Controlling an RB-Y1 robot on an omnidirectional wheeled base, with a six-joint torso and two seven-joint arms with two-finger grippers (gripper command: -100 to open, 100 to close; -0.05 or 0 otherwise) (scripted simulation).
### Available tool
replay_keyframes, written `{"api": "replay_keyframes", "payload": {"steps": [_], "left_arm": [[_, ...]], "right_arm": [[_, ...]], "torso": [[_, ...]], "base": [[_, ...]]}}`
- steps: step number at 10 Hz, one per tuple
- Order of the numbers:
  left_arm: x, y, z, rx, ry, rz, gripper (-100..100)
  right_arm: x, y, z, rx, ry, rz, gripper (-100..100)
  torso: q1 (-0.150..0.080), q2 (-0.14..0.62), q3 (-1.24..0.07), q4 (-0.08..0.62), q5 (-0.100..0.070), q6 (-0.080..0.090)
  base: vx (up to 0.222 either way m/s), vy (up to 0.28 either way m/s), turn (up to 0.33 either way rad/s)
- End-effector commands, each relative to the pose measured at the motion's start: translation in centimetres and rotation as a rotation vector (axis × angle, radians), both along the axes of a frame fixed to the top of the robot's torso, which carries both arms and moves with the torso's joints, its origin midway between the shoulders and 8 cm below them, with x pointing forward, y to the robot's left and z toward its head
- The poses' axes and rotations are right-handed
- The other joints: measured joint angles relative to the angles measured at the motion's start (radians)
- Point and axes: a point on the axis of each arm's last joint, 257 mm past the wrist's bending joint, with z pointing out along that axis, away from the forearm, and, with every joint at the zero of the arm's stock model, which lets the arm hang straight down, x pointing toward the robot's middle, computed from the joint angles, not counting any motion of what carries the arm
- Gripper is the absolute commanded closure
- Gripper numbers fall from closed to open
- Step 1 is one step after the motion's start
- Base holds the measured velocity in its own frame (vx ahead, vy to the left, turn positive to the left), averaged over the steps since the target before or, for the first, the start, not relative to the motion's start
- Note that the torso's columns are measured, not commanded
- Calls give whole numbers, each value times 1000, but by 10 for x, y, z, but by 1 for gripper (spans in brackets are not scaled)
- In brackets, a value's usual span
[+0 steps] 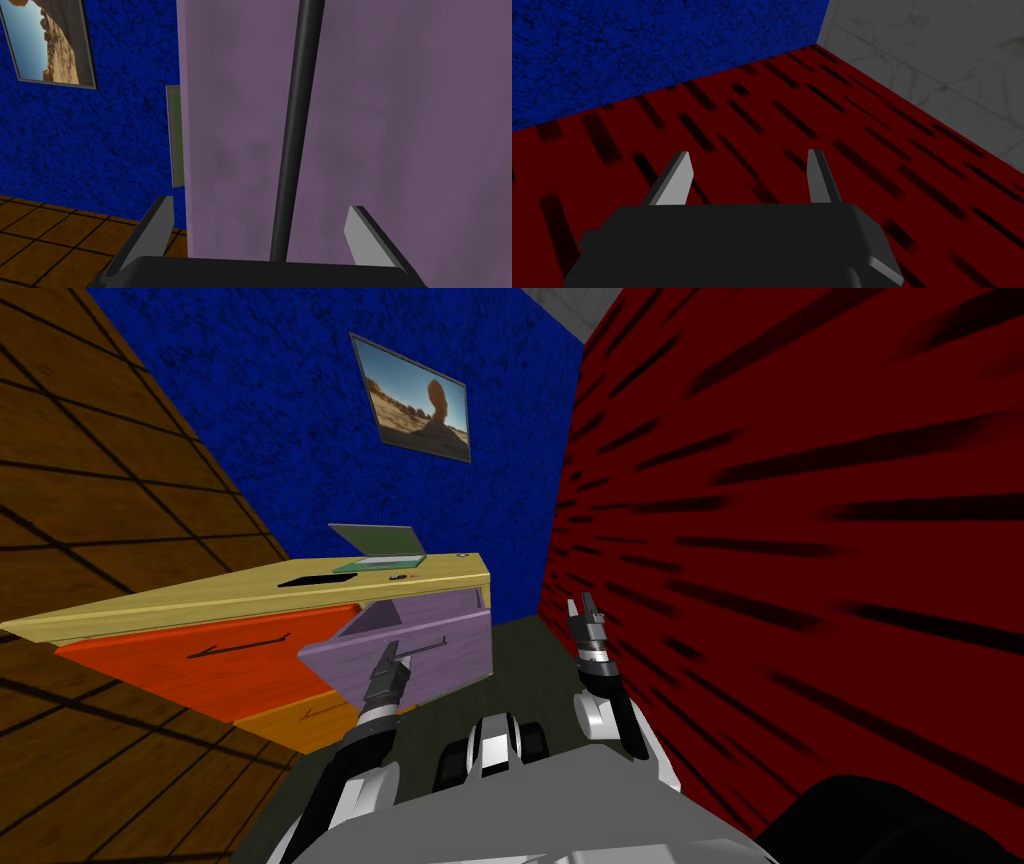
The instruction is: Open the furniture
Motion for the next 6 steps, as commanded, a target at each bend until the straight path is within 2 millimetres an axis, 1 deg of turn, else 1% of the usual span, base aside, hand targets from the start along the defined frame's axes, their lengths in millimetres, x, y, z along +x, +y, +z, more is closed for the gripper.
{"api": "replay_keyframes", "payload": {"steps": [1, 6], "left_arm": [[-7, 1, 13, -2, 1, 4, -100], [-21, 3, 40, -3, 1, 12, -100]], "right_arm": [[0, 0, 0, 0, 0, 0, 0], [0, 0, 0, 0, 0, 0, 0]], "torso": [[0, 2, 1, 0, 0, 0], [-1, 6, 4, 1, 0, 0]], "base": [[33, 3, -18], [25, 2, -19]]}}
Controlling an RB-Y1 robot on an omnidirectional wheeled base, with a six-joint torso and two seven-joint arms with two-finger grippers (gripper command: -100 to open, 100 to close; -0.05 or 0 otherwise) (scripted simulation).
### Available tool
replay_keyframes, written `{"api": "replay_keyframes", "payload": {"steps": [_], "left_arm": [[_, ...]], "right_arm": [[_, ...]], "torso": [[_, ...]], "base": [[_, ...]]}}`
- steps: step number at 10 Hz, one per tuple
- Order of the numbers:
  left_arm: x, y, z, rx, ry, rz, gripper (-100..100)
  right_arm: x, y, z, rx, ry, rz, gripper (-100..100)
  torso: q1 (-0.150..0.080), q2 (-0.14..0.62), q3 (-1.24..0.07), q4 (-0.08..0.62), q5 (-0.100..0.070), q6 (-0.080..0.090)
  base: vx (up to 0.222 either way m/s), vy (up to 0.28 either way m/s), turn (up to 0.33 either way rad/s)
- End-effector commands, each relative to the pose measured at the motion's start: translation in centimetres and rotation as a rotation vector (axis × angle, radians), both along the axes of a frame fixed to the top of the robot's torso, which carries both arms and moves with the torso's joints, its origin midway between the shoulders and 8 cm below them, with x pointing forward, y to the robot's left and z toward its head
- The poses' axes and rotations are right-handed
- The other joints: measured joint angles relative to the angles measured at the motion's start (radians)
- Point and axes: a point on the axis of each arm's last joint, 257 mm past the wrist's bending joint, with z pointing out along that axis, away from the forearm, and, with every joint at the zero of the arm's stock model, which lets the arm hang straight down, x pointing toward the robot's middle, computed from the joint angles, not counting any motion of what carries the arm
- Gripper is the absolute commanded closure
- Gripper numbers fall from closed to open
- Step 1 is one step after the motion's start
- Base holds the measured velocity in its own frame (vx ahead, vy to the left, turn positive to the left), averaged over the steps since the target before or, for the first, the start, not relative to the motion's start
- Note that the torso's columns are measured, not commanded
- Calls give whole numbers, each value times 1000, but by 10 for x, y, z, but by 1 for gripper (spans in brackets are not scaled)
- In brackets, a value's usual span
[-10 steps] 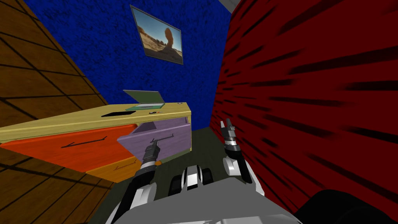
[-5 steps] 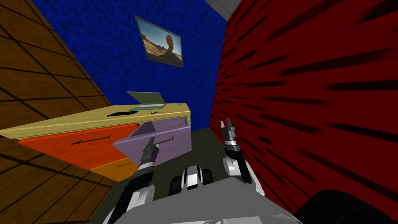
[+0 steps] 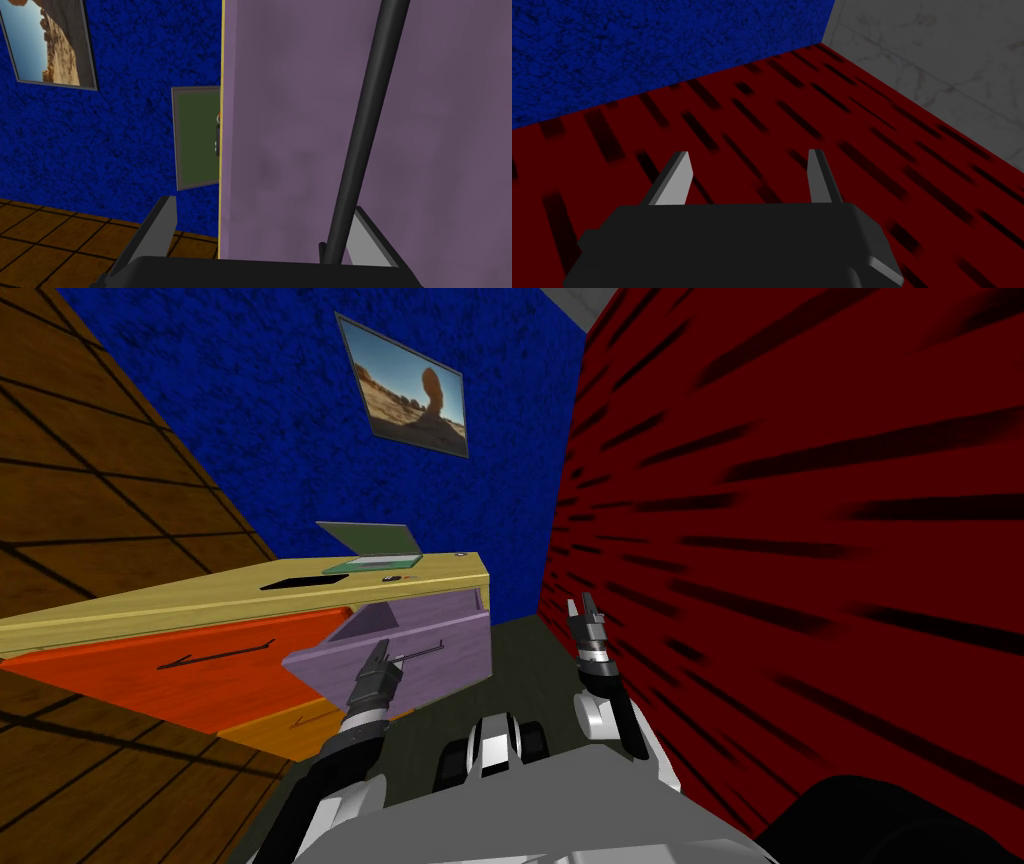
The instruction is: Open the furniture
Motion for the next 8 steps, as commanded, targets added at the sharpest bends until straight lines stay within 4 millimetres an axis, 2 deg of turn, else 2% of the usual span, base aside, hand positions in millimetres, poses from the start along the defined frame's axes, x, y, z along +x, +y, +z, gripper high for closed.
{"api": "replay_keyframes", "payload": {"steps": [1, 2, 3, 8], "left_arm": [[-7, 1, 13, 0, 1, 4, -100], [-6, 1, 6, -2, 8, 2, -100], [-6, 1, 6, -2, 10, 2, 0], [-6, 1, 4, -3, 14, 2, 0]], "right_arm": [[0, 0, 0, 0, 0, 0, 0], [0, 0, 0, 0, 0, 0, 0], [0, 0, 0, 0, 0, 0, 0], [0, 0, 0, 0, 0, 0, 0]], "torso": [[0, -1, 0, 0, 0, 0], [0, 0, 0, 2, -2, -1], [-1, 1, 0, 1, -1, 0], [0, -1, 0, 0, 0, 0]], "base": [[20, -1, -24], [11, 1, -2], [0, 0, 0], [0, 0, 0]]}}
